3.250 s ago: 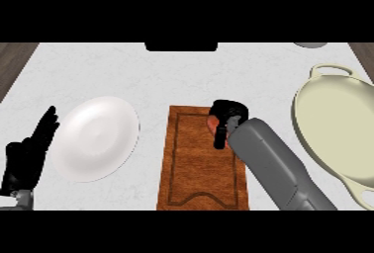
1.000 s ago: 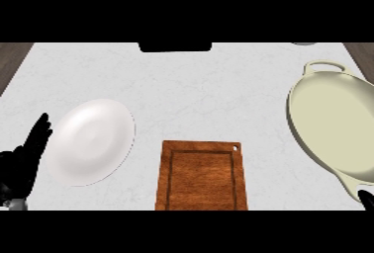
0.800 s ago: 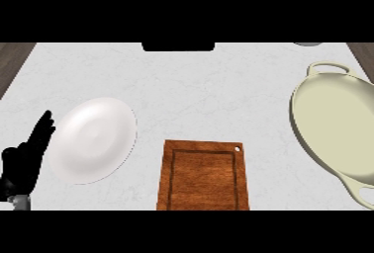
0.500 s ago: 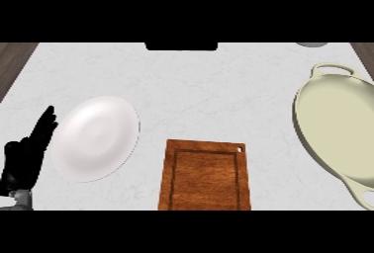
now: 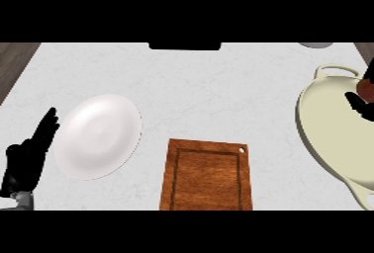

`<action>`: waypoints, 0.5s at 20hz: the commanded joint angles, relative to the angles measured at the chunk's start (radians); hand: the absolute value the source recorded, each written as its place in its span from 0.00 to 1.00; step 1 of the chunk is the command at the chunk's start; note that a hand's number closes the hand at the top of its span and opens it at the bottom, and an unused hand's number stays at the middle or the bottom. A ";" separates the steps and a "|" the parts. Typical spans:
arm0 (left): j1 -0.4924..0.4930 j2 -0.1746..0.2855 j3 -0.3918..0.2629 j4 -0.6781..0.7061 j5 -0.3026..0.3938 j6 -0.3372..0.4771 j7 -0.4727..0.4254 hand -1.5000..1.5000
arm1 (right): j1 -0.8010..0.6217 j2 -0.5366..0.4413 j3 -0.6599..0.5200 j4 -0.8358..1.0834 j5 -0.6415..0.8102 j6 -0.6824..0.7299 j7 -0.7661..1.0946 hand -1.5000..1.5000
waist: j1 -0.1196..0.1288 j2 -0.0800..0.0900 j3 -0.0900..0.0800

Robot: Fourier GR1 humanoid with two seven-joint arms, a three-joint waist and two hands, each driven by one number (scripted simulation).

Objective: Pick the sweet potato from the cutting board and place it in the pot

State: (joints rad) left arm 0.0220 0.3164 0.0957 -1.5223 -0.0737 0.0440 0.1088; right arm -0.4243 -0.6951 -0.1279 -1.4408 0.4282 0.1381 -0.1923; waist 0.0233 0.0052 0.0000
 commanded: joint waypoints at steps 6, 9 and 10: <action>-0.035 0.011 0.027 -0.005 0.010 -0.028 0.025 0.50 | -0.221 0.115 0.069 0.445 0.125 -0.069 -0.141 1.00 | 0.004 0.001 0.001; 0.004 0.035 0.065 0.015 0.045 -0.068 -0.029 0.50 | -0.271 0.150 0.065 0.545 0.115 -0.031 -0.107 0.00 | 0.007 0.001 0.000; -0.031 -0.009 0.007 0.003 0.000 -0.030 0.018 0.50 | -0.349 0.122 0.023 0.660 0.087 -0.009 -0.174 0.00 | 0.017 0.007 0.001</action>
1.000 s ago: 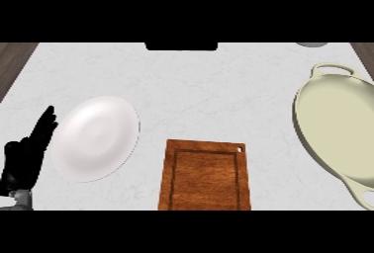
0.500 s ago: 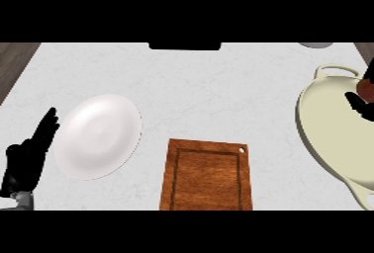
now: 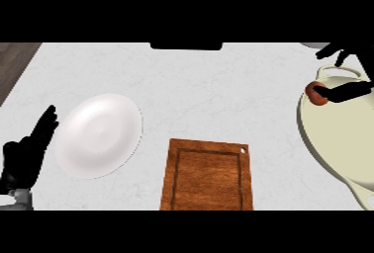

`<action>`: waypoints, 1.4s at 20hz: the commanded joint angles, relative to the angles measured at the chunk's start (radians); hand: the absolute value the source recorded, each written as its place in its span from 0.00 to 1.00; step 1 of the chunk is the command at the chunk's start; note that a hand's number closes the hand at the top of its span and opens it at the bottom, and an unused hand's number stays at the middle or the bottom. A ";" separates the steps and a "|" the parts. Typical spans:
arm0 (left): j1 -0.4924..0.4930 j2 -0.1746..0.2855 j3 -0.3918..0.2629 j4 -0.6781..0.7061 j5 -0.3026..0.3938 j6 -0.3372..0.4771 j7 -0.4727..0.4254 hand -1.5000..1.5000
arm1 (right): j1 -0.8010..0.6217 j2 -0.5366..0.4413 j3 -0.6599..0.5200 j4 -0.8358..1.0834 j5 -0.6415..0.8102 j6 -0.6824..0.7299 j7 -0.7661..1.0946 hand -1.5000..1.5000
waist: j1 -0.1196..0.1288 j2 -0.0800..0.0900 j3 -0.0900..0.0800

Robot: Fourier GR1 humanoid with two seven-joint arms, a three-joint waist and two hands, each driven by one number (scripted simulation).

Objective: Pick the sweet potato from the cutting board and place it in the pot

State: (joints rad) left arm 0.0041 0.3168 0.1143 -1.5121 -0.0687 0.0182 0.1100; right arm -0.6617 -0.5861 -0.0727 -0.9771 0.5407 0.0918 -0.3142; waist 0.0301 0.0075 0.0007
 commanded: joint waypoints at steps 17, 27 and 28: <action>0.021 -0.008 0.035 -0.005 -0.022 -0.010 -0.002 0.50 | -0.148 0.073 -0.320 0.261 -0.384 0.189 -0.162 0.00 | -0.029 -0.008 -0.001; -0.019 0.006 0.073 -0.010 0.012 -0.055 0.037 0.50 | -0.048 -0.134 -0.400 0.282 -0.537 0.526 -0.129 0.00 | -0.027 -0.006 -0.001; 0.018 -0.038 0.036 -0.026 -0.034 -0.006 0.014 0.50 | 0.007 -0.170 -0.436 0.312 -0.564 0.577 -0.173 0.00 | -0.030 -0.006 0.000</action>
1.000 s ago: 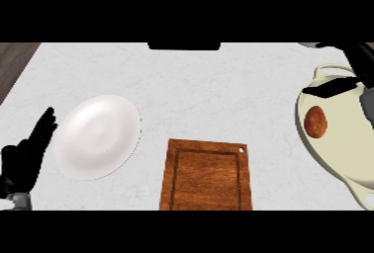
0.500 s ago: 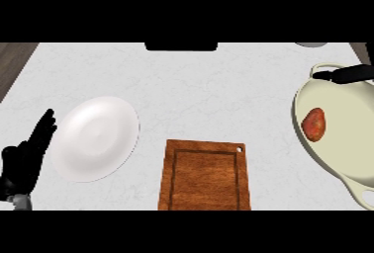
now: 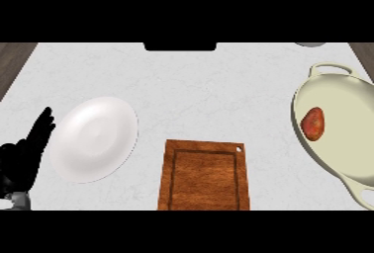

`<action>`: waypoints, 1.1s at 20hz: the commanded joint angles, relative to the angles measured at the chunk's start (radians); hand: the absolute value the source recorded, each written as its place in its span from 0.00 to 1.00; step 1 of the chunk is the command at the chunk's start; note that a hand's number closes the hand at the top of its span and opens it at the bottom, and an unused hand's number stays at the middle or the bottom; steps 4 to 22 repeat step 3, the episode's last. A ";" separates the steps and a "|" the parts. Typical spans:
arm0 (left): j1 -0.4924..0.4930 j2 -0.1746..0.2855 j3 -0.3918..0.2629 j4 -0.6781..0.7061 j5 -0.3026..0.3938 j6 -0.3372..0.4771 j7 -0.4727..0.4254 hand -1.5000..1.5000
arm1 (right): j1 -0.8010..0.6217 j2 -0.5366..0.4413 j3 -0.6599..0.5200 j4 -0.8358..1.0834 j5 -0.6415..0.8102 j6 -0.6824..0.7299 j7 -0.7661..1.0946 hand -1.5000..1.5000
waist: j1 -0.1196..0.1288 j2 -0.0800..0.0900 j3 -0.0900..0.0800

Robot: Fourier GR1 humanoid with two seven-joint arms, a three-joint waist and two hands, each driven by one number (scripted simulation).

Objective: Pick the sweet potato from the cutting board and place it in the pot

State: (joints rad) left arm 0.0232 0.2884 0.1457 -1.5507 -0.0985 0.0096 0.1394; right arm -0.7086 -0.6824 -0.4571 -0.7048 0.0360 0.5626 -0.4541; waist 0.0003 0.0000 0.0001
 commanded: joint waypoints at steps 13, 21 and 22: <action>0.023 -0.041 -0.036 -0.046 -0.044 0.029 0.021 0.50 | 0.119 -0.141 -0.072 0.078 -0.065 0.157 -0.094 0.00 | 0.001 0.001 0.001; 0.023 -0.041 -0.036 -0.046 -0.044 0.029 0.021 0.50 | 0.119 -0.141 -0.072 0.078 -0.065 0.157 -0.094 0.00 | 0.001 0.001 0.001; 0.023 -0.041 -0.036 -0.046 -0.044 0.029 0.021 0.50 | 0.119 -0.141 -0.072 0.078 -0.065 0.157 -0.094 0.00 | 0.001 0.001 0.001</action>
